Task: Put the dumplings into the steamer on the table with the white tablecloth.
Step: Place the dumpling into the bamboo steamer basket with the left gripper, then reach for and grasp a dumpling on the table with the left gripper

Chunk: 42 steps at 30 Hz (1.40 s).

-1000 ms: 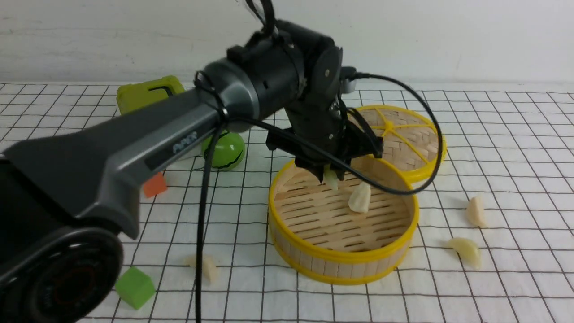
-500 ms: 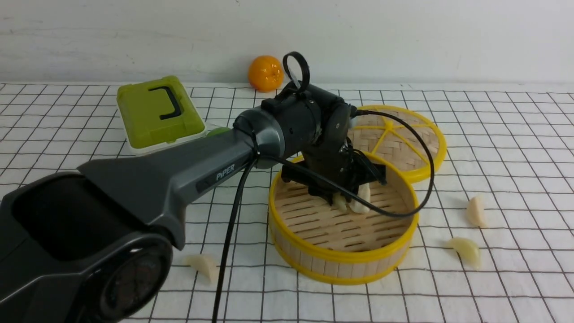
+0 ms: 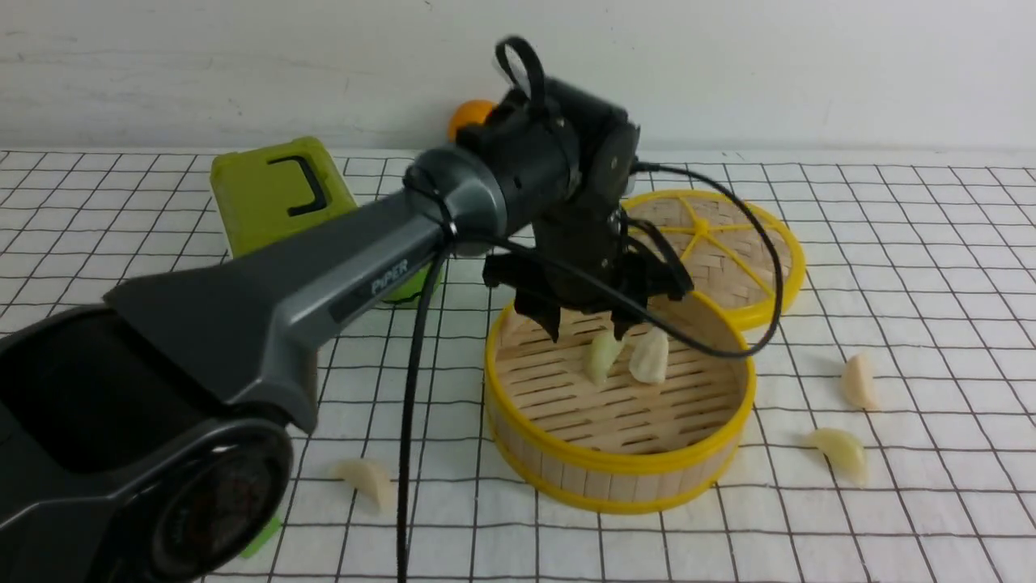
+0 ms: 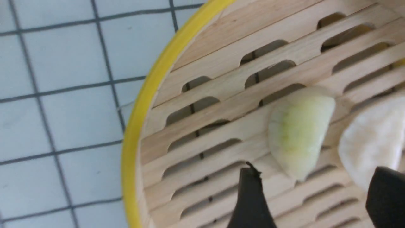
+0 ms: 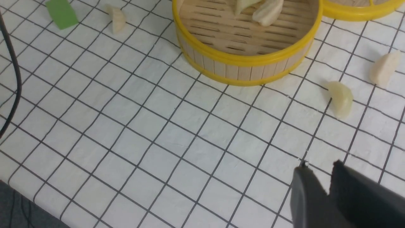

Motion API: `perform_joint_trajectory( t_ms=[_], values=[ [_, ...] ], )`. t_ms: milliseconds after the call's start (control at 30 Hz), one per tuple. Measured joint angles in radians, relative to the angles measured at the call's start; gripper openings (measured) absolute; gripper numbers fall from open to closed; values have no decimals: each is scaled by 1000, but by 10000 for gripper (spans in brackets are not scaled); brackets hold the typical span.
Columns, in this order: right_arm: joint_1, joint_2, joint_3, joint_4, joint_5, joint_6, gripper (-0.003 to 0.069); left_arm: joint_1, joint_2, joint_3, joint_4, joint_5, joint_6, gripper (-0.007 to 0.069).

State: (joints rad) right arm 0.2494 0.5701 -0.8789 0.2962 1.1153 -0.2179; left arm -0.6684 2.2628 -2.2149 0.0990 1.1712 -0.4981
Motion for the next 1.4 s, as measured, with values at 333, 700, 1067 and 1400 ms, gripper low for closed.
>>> perform_joint_trajectory(
  t_ms=[333,700,1067,1400],
  values=[
    [0,0,0,31,-3,0,115,38,-253,163,7,64,105,477],
    [0,0,0,37,-8,0,123,252,-598,855,-22,-127,-33,477],
    [0,0,0,38,-48,-3,131,262,-578,1089,-40,-429,-313,477],
    [0,0,76,38,-51,-3,141,262,-433,1089,-99,-507,-354,477]
  ],
)
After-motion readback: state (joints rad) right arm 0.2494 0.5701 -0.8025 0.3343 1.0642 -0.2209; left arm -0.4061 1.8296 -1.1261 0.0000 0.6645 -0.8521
